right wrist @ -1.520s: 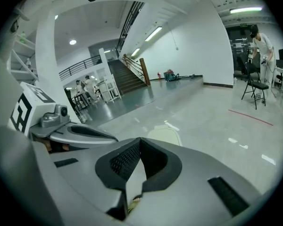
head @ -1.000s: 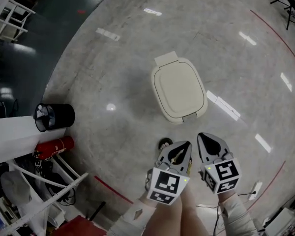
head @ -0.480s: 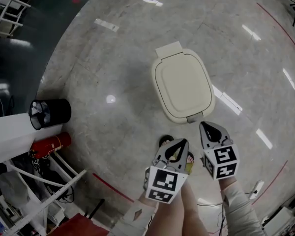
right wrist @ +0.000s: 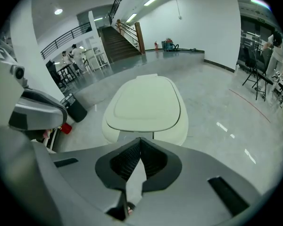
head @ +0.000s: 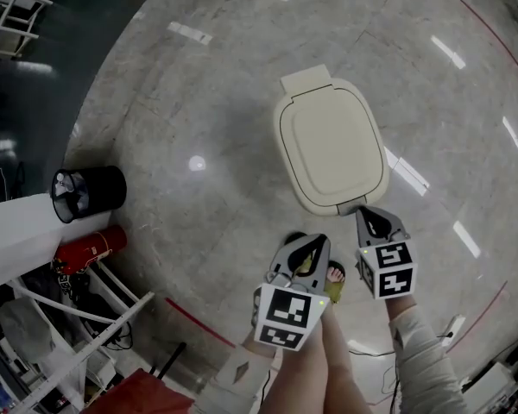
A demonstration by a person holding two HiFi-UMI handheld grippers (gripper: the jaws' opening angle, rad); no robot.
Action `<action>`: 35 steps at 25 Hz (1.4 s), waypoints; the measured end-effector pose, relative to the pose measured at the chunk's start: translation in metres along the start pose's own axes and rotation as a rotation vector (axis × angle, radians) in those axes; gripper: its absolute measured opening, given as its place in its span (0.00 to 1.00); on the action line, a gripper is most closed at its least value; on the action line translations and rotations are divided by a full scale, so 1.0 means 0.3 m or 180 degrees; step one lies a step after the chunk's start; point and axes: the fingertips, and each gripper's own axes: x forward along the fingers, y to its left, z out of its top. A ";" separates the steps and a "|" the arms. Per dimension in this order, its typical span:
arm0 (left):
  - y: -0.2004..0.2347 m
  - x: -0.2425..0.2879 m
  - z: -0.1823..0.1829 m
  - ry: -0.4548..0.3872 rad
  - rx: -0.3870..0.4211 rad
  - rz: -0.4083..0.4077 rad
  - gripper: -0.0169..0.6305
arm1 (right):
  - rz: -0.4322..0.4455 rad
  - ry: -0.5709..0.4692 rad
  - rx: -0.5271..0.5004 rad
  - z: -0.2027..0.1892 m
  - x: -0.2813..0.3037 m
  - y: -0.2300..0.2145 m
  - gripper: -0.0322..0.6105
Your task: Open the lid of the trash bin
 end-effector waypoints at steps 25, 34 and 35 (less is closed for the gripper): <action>0.015 -0.021 0.016 0.0028 -0.0042 -0.0042 0.03 | -0.0115 0.0115 -0.0180 -0.016 0.014 0.008 0.06; 0.019 -0.034 0.041 0.0017 -0.0015 -0.0052 0.03 | -0.0184 0.0142 -0.0126 0.014 -0.010 0.006 0.06; 0.017 -0.035 0.045 0.0013 -0.0012 -0.0056 0.03 | -0.0200 0.0092 -0.0093 0.024 -0.020 0.006 0.06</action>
